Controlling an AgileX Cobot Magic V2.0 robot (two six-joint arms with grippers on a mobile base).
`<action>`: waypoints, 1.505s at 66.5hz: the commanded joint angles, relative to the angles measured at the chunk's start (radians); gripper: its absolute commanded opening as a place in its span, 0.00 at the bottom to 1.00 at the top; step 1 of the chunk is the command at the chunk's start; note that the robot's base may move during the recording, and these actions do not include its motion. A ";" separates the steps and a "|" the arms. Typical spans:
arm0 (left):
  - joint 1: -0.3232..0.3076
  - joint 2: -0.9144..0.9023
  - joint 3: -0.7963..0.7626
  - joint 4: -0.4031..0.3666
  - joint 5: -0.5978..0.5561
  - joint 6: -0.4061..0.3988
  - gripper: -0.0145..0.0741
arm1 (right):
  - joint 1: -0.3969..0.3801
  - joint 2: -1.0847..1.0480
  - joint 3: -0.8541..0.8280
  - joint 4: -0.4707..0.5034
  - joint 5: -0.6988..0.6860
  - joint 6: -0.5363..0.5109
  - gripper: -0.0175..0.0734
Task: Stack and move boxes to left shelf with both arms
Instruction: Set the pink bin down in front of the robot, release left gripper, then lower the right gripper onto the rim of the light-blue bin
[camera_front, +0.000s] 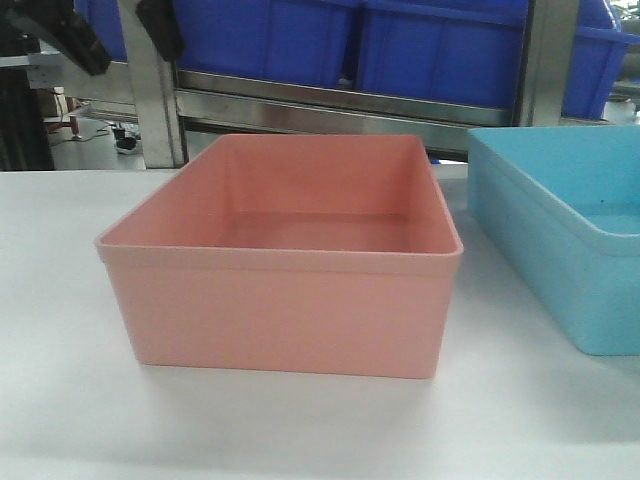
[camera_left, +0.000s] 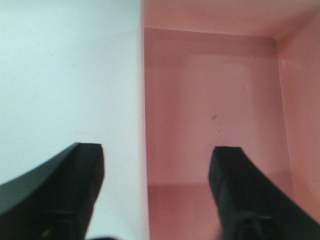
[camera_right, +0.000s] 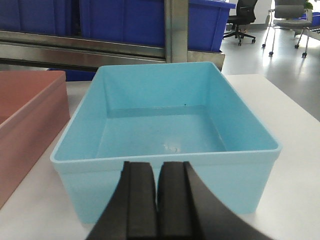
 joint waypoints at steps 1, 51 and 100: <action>0.009 -0.102 -0.007 -0.006 -0.005 0.073 0.41 | -0.008 -0.021 -0.020 -0.010 -0.088 -0.007 0.25; 0.078 -0.889 0.947 0.065 -0.700 0.116 0.15 | -0.008 0.164 -0.291 0.012 0.038 -0.006 0.25; 0.078 -0.956 1.037 0.065 -0.776 0.116 0.15 | -0.015 1.213 -1.298 -0.066 0.614 -0.051 0.84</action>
